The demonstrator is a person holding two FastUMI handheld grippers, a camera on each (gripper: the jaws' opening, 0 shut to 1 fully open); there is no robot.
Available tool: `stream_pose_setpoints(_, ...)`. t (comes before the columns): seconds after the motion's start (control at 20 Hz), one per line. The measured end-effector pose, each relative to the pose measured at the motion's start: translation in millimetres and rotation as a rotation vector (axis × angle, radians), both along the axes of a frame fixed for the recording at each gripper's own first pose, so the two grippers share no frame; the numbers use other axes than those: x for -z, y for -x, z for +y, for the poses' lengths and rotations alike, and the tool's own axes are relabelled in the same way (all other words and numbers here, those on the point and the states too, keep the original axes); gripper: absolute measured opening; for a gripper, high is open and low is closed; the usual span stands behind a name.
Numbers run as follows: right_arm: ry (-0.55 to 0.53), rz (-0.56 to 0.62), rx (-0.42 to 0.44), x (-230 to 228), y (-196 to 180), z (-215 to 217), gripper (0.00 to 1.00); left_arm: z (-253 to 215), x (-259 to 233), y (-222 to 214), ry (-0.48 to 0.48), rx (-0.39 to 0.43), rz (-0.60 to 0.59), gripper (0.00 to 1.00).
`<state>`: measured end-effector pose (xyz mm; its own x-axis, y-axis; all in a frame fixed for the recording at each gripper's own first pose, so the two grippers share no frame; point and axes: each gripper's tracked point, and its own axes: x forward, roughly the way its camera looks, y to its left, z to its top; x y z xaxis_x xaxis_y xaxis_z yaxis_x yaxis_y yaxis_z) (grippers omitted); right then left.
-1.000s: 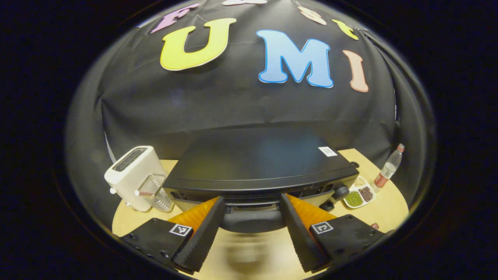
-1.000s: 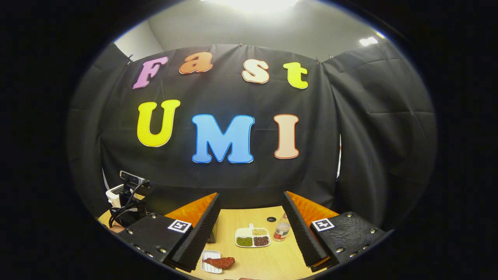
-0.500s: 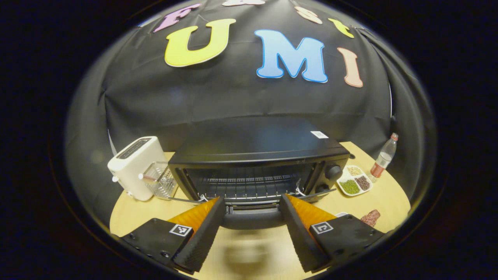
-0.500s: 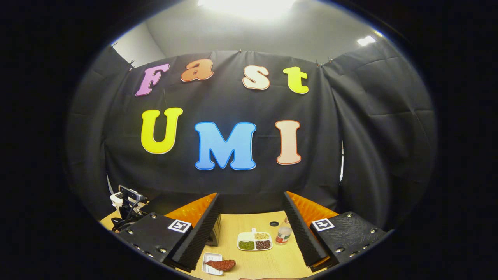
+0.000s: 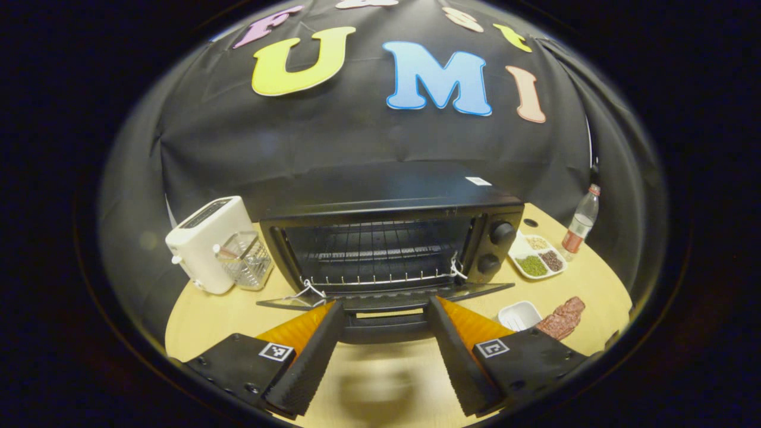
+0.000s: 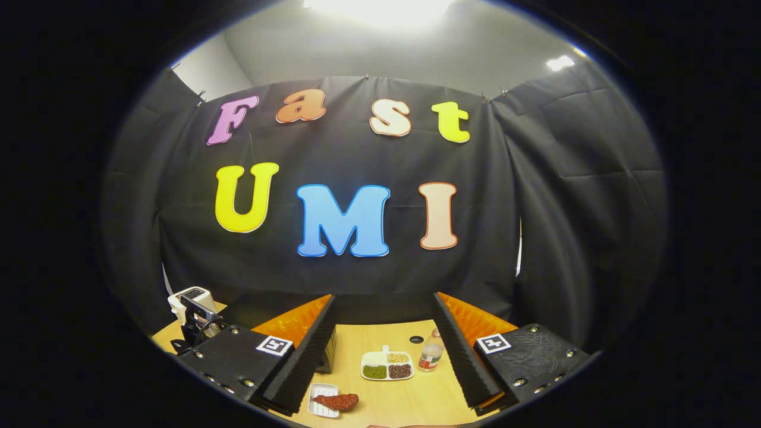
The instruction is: Open the electric oven with the left hand, put the food in, and close the electric oven.
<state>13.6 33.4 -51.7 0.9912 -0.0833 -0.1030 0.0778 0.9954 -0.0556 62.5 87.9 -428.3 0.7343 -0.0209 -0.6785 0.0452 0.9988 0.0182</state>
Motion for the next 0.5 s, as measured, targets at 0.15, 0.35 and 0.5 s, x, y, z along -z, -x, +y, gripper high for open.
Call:
stream_pose_setpoints(0.15, 0.021, 0.004, -0.011, 0, 5, 5, 0.97, -1, 8, 13, -0.005, 0.014, 0.006, 0.95)
stream_pose_setpoints(0.35, 0.028, -0.02, 0.0, -8, 11, 9, 0.97, -3, 26, 34, -0.01, 0.039, 0.05, 0.95)
stream_pose_setpoints(0.5, 0.009, -0.024, 0.007, -8, 14, 12, 0.97, 8, 36, 45, -0.037, 0.041, 0.062, 0.9)
